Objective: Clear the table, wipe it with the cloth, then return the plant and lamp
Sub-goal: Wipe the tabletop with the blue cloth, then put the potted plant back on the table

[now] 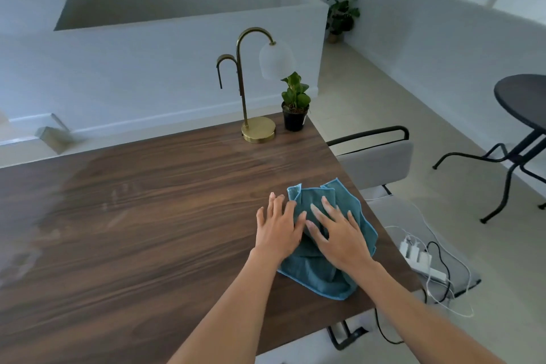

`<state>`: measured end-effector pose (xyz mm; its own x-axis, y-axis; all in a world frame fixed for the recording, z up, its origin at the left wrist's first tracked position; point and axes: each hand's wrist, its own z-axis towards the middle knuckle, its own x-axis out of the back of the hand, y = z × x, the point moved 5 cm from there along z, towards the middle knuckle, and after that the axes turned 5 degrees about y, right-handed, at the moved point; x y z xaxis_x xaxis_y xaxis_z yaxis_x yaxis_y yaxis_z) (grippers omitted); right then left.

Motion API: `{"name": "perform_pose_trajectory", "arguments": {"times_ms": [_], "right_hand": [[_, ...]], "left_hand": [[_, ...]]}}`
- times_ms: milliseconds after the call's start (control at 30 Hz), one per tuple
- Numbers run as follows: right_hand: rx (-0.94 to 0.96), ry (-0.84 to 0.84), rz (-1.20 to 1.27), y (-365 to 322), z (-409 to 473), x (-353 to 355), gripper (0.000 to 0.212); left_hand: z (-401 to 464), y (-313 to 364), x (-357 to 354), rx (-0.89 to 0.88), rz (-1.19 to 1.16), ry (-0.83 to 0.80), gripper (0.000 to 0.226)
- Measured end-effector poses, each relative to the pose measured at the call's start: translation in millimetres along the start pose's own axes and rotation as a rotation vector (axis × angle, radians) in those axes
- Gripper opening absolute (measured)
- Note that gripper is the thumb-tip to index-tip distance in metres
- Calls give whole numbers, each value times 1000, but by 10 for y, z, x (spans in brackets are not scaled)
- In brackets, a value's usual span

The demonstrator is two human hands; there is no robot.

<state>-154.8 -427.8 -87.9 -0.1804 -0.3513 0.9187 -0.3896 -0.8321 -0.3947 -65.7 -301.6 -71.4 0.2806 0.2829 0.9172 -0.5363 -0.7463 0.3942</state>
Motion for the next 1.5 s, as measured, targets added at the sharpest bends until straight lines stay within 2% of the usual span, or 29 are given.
{"name": "perform_pose_trajectory", "arguments": {"times_ms": [133, 233, 367, 600, 700, 800, 900, 1067, 1267, 1367, 1500], "right_hand": [[-10, 110, 51, 6, 346, 272, 52], [-42, 97, 91, 42, 755, 395, 49], [4, 66, 155, 126, 1411, 434, 45], [-35, 19, 419, 330, 2402, 519, 44], [-37, 7, 458, 396, 2744, 557, 44], [-42, -44, 514, 402, 3020, 569, 50], [-51, -126, 561, 381, 3212, 512, 59], [-77, -217, 705, 427, 3415, 299, 68], [-31, -281, 862, 333, 3424, 326, 64], [-54, -247, 922, 373, 3415, 332, 62], [-102, -166, 975, 419, 3299, 397, 57]], "left_hand": [[152, -101, 266, 32, -3, 61, 51], [413, -160, 410, 59, 4, 68, 54], [960, -162, 538, 128, -56, 132, 51], [1893, -49, 618, 291, -150, 164, 53], [2268, -14, 604, 308, -219, 158, 61], [2596, -40, 576, 323, -376, 151, 79], [2824, -90, 556, 338, -451, 150, 96], [3034, -57, 570, 268, -540, 194, 69], [3122, -51, 517, 291, -656, 219, 67], [3136, -77, 459, 316, -631, 220, 70], [3056, -2, 472, 338, -716, 247, 80]]}}
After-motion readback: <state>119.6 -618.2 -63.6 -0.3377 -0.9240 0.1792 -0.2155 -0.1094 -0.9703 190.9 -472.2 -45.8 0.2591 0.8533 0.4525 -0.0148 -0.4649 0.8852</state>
